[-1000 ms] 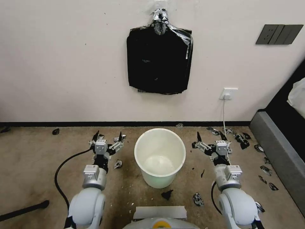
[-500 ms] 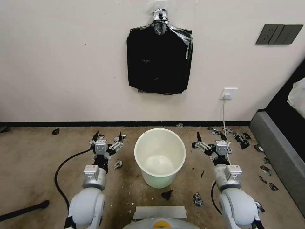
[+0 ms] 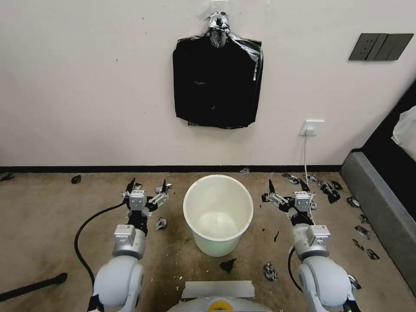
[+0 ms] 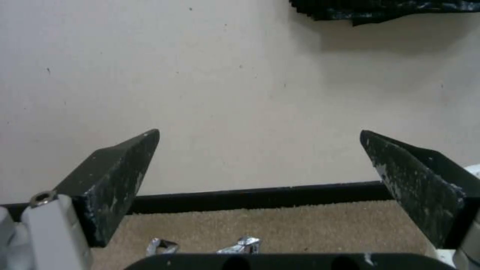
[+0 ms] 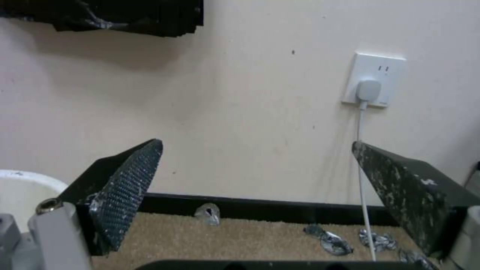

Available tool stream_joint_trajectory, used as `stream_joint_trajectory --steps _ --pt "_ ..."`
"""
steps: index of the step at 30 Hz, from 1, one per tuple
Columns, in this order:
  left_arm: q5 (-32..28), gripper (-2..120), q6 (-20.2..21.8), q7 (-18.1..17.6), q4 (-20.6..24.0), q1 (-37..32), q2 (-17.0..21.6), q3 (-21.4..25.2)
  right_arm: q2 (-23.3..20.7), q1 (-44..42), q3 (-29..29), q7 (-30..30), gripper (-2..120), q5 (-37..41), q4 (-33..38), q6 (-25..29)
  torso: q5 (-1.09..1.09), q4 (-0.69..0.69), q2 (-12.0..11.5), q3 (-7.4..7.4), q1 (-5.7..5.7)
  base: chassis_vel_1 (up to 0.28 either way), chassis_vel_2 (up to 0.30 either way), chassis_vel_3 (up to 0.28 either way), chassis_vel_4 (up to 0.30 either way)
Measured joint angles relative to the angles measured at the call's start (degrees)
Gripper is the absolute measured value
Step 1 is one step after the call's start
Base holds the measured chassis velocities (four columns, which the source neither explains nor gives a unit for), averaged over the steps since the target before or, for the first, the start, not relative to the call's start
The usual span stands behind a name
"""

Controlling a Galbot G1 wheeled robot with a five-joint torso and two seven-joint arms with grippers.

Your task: Place a trash bag onto the trash bin.

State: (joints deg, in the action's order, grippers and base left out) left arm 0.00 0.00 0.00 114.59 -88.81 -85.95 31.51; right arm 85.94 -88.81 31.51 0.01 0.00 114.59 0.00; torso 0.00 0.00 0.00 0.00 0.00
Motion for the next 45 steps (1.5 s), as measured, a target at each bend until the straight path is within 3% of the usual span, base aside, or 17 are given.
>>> stream_joint_trajectory --steps 35,39,40,42,45 --pt "0.0 100 -0.91 -0.52 1.02 -0.86 -0.08 -0.09 -0.12 -0.89 0.02 0.46 100 -0.2 1.08 0.74 0.01 0.0 0.0 0.0 0.0 0.0 0.0 0.0 0.0" --pt "0.32 100 -8.6 -4.39 9.19 -7.65 -1.02 -1.41 -1.11 -7.73 0.73 4.7 100 -2.96 9.31 7.23 0.01 0.0 0.0 0.0 0.0 0.0 0.0 0.0 0.0" --pt "0.32 100 -8.6 -4.39 9.19 -7.65 -1.02 -1.41 -1.11 -7.73 0.73 4.7 100 -2.96 9.31 7.23 0.01 0.0 0.0 0.0 0.0 0.0 0.0 0.0 0.0" --pt "0.59 100 -13.45 -6.84 14.27 -11.81 -1.61 -2.18 -1.77 -11.98 1.16 7.34 100 -4.71 14.39 11.3 0.0 0.0 0.0 -0.01 0.0 0.0 0.0 0.0 0.0" --pt "0.05 100 -16.16 -6.96 17.13 -14.54 -1.23 -2.91 -2.46 -14.47 -0.33 8.61 100 -3.08 16.42 13.4 0.02 0.0 0.02 -0.01 -0.01 0.0 0.0 0.0 0.0"
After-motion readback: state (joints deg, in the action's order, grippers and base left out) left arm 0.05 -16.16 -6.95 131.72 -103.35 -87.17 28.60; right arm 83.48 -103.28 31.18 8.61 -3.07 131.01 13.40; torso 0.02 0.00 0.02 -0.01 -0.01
